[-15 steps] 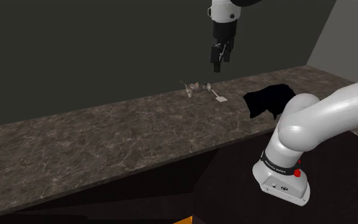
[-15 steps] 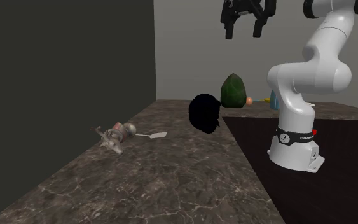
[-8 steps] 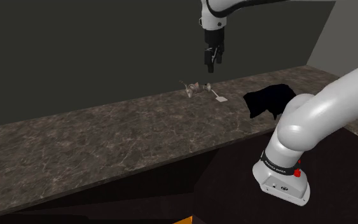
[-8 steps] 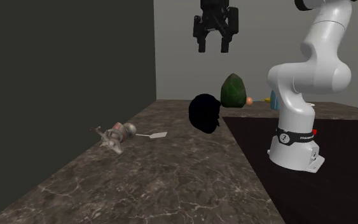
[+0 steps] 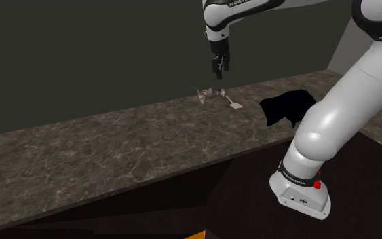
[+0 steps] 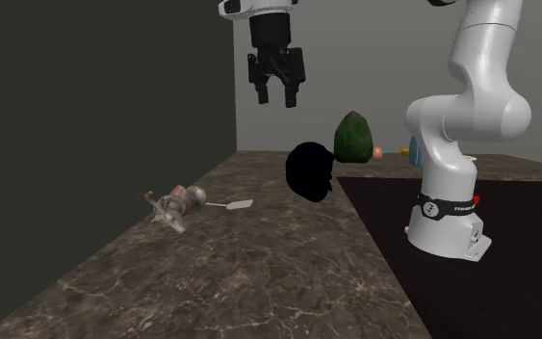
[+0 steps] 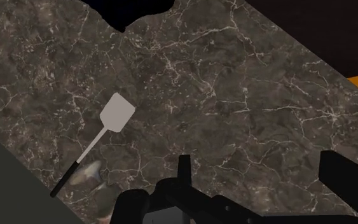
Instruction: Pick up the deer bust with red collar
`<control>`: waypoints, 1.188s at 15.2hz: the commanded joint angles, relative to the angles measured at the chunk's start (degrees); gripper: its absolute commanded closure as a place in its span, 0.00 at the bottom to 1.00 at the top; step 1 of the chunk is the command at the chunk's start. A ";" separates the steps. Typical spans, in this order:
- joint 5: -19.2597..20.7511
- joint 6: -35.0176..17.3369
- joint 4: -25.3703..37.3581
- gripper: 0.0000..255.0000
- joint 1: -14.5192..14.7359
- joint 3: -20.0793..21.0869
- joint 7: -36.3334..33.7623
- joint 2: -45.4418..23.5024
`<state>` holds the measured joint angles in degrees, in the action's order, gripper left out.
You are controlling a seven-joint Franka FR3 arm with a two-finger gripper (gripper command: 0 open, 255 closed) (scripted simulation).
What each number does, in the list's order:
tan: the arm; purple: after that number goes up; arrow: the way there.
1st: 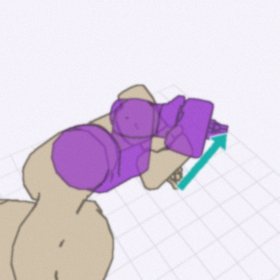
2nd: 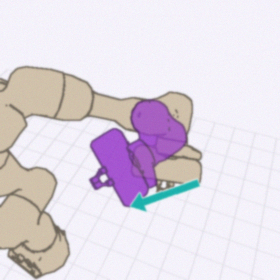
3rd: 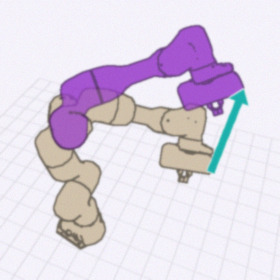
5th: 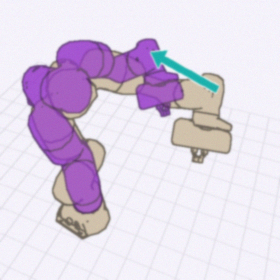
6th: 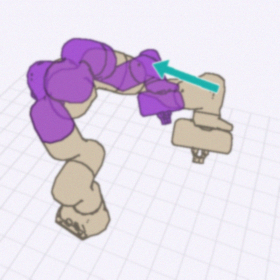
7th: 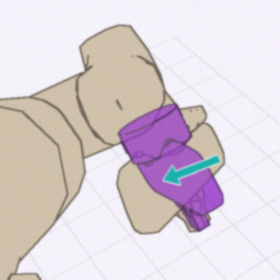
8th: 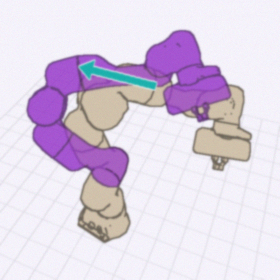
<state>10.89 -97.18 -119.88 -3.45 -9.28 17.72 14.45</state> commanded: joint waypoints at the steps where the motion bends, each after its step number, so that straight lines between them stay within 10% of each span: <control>1: 0.19 -1.19 2.78 0.00 -0.49 -1.22 2.32 -4.83; 18: -2.40 1.81 40.71 0.00 -7.70 -4.67 18.67 -47.40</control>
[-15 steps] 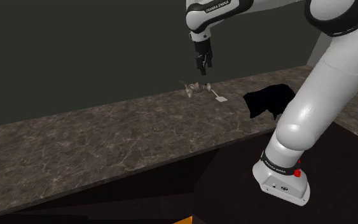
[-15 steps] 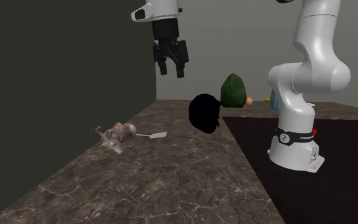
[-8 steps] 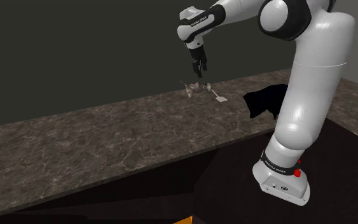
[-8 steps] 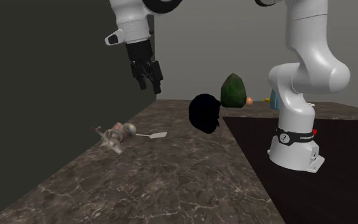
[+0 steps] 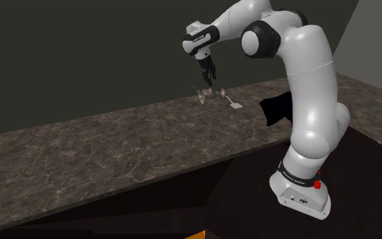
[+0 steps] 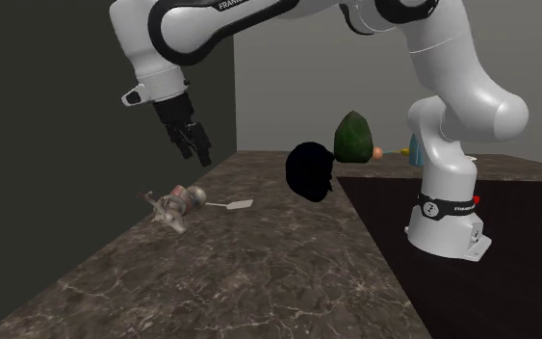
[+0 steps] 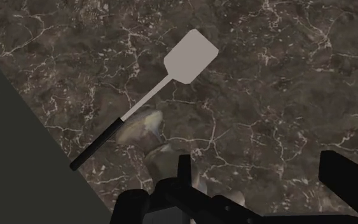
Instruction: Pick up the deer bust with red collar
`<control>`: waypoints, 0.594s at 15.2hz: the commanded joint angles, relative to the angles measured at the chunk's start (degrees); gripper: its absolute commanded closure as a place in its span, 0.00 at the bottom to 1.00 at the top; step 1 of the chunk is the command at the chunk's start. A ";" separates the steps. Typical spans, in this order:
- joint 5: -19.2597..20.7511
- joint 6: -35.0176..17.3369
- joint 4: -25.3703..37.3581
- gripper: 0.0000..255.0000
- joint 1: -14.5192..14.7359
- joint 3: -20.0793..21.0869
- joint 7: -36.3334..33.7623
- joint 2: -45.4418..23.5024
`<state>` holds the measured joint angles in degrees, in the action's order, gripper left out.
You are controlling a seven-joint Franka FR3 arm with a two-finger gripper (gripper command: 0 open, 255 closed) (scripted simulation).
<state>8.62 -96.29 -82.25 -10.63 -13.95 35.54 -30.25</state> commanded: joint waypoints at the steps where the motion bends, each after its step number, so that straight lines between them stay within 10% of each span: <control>1: -0.28 1.90 6.58 0.00 -1.16 0.05 1.67 -5.65; 6: -0.96 9.30 28.57 0.00 -4.69 0.35 5.53 -22.04; 9: -1.01 7.41 27.07 0.00 -4.65 0.46 5.09 -22.49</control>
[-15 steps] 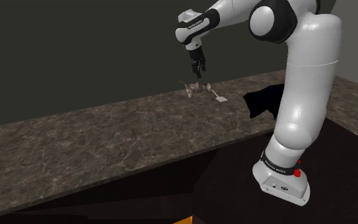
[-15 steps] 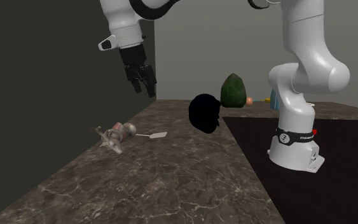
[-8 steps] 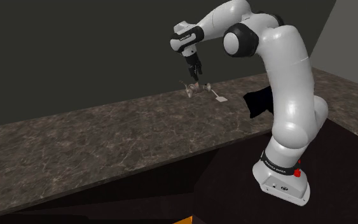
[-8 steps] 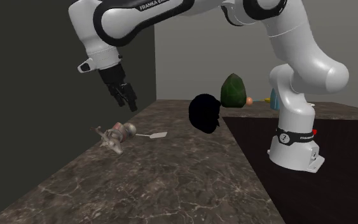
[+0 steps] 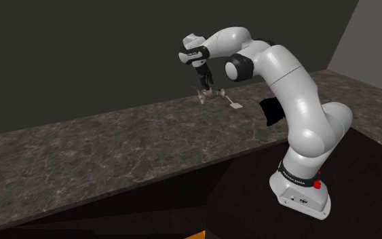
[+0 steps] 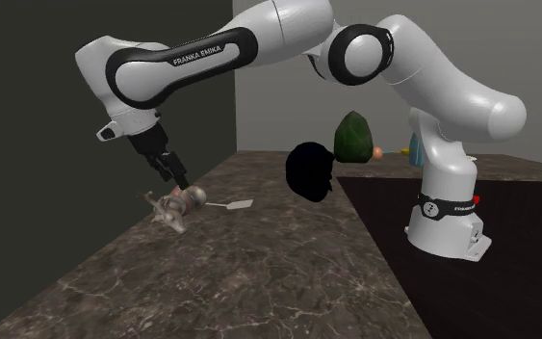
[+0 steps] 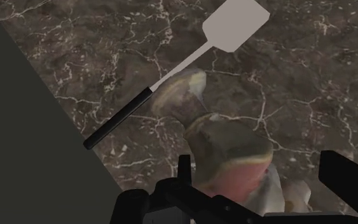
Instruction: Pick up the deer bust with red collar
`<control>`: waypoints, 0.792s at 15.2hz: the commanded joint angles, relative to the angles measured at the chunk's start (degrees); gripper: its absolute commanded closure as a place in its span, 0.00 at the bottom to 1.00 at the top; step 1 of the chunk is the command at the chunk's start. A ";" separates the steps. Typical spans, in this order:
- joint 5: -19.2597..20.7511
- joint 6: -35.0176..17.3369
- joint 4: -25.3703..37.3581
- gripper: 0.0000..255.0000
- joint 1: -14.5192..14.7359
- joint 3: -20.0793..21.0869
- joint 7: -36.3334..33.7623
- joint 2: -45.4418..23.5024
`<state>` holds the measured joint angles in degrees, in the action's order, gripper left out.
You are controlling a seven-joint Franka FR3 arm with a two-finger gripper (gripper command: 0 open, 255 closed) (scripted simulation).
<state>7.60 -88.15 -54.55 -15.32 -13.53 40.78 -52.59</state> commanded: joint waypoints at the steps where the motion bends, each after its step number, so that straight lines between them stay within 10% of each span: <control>1: -0.02 -1.33 -1.06 0.00 0.05 0.08 -0.29 -0.34; 6: -0.10 -3.40 -2.40 0.00 0.06 0.20 -0.78 -1.13; 7: -0.12 -3.22 -2.04 1.00 0.04 0.21 -0.77 -1.31; 12: -0.17 -2.90 -1.39 1.00 0.00 0.24 -0.75 -1.65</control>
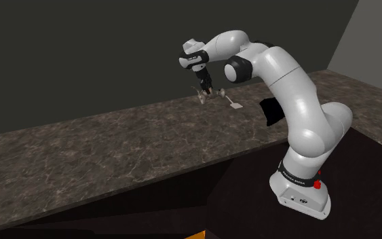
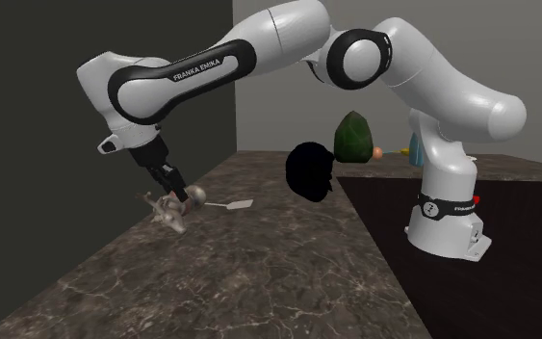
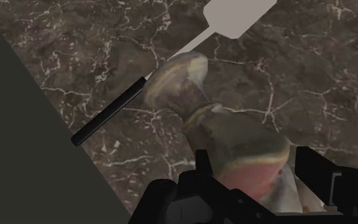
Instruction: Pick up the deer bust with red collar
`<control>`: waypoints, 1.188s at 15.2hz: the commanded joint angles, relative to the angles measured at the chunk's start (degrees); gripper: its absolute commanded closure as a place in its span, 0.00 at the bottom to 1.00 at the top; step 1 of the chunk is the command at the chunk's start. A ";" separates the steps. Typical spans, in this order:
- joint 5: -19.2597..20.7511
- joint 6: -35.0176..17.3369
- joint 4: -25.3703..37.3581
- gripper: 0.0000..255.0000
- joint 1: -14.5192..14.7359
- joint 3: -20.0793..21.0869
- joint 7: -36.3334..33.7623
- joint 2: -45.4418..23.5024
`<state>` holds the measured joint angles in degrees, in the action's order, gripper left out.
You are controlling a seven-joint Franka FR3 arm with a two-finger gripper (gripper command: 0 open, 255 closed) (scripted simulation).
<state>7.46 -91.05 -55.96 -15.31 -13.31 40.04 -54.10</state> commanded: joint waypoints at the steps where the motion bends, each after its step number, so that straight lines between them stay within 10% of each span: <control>1: -0.01 0.01 0.00 1.00 -0.01 0.01 0.00 -0.11; 18: 0.27 8.67 6.82 1.00 -0.26 -0.49 2.10 2.03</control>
<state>7.69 -82.99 -49.61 -15.53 -13.75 41.95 -52.26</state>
